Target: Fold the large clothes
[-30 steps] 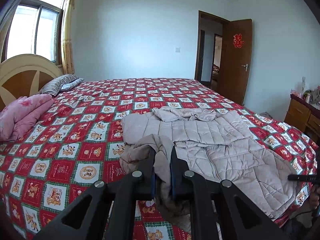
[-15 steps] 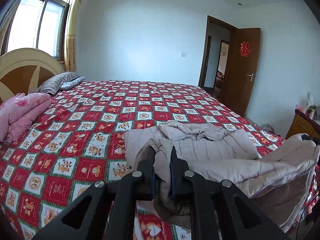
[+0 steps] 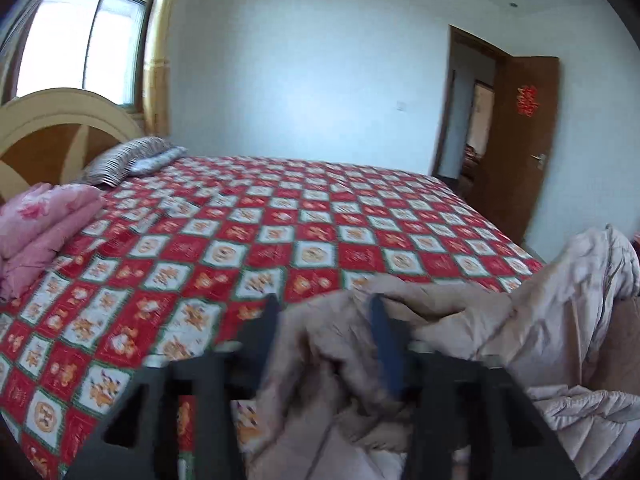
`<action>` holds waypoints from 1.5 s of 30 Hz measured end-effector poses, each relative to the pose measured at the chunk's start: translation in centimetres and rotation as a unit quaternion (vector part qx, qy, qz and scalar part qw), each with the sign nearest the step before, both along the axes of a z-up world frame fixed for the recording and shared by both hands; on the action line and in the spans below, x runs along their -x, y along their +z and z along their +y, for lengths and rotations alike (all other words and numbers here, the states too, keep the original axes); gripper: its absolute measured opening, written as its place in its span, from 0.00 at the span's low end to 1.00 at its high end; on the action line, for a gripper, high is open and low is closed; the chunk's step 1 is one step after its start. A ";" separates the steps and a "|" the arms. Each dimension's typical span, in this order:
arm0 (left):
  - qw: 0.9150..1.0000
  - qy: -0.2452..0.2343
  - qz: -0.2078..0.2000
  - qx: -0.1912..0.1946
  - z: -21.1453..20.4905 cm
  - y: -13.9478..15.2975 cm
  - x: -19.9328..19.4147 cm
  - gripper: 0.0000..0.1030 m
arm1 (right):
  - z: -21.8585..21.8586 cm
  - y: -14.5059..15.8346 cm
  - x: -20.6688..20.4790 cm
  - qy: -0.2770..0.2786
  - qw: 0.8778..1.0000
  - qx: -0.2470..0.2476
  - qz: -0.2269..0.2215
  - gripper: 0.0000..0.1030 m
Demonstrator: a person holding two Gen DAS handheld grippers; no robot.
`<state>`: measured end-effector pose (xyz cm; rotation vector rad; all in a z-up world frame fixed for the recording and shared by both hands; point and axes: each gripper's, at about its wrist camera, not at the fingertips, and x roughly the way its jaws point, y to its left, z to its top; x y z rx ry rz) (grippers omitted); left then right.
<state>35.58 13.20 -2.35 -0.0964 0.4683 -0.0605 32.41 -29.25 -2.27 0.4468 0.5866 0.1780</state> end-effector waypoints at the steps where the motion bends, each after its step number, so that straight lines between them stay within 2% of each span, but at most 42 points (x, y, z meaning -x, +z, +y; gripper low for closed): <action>1: 1.000 0.020 -0.018 0.007 0.6 0.3 -0.3 0.91 | -0.2 -0.5 -0.7 -0.004 1.000 -0.003 0.005 0.10; 3: 0.996 0.062 -0.053 0.019 1.3 0.6 -0.4 0.96 | -0.4 -1.5 -2.5 -0.011 1.000 -0.003 0.009 0.11; 6: 0.994 0.101 -0.043 -0.007 0.0 -0.4 -1.2 0.96 | -0.1 -3.2 -5.6 -0.037 0.999 0.015 0.010 0.11; 8: 0.992 0.111 -0.059 -0.013 -1.7 -1.6 -0.8 0.96 | 0.4 -4.3 -7.6 -0.057 0.998 0.025 0.017 0.11; 10: 0.989 0.121 -0.069 -0.048 -4.1 -2.6 -1.1 0.96 | 0.6 -5.5 -9.6 -0.077 0.996 0.030 0.031 0.13; 11: 0.988 0.117 -0.070 -0.069 -5.4 -3.0 -1.6 0.96 | 0.7 -5.9 -10.3 -0.086 0.995 0.033 0.035 0.17; 12: 0.986 0.116 -0.065 -0.096 -6.7 -3.6 -2.4 0.96 | 0.9 -6.3 -10.9 -0.095 0.994 0.037 0.038 0.27; 13: 0.984 0.119 -0.059 -0.123 -7.8 -4.2 -3.5 0.96 | 1.2 -6.6 -11.4 -0.100 0.993 0.042 0.040 0.31; 15: 0.976 0.127 -0.058 -0.167 -9.6 -5.8 -5.3 0.96 | 2.4 -6.5 -11.2 -0.097 0.993 0.061 0.027 0.54; 16: 0.971 0.132 -0.057 -0.192 -10.4 -6.6 -6.3 0.96 | 3.2 -6.3 -10.8 -0.092 0.993 0.072 0.014 0.62; 17: 0.968 0.134 -0.053 -0.208 -10.9 -7.4 -7.1 0.96 | 4.2 -6.0 -10.2 -0.085 0.993 0.087 -0.007 0.82; 18: 0.965 0.136 -0.046 -0.222 -11.4 -8.1 -8.0 0.96 | 5.4 -5.8 -9.4 -0.080 0.990 0.110 -0.035 0.94; 19: 0.961 0.141 -0.037 -0.233 -11.8 -8.7 -8.9 0.96 | 6.7 -5.7 -8.7 -0.072 0.986 0.135 -0.062 0.97; 21: 0.960 0.148 -0.019 -0.236 -11.9 -9.6 -10.4 0.96 | 9.6 -6.1 -8.3 -0.030 0.975 0.198 -0.091 0.98; 24: 0.960 0.155 0.017 -0.232 -11.2 -10.7 -12.8 0.96 | 12.1 -8.0 -10.1 0.005 0.959 0.277 -0.059 0.97; 25: 0.962 0.152 0.039 -0.224 -10.7 -11.3 -13.6 0.96 | 12.1 -8.7 -11.0 0.007 0.959 0.280 -0.037 0.97; 27: 0.965 0.145 0.071 -0.207 -9.8 -12.3 -14.7 0.96 | 10.9 -10.0 -12.6 0.001 0.967 0.255 0.004 0.97; 30: 0.967 0.139 0.084 -0.197 -9.7 -13.3 -15.2 0.99 | 10.0 -10.9 -13.7 0.004 0.970 0.242 0.032 0.98; 45: 0.966 0.123 0.134 -0.181 -9.4 -15.0 -16.9 0.99 | 9.8 -12.6 -14.6 0.014 0.969 0.233 0.079 1.00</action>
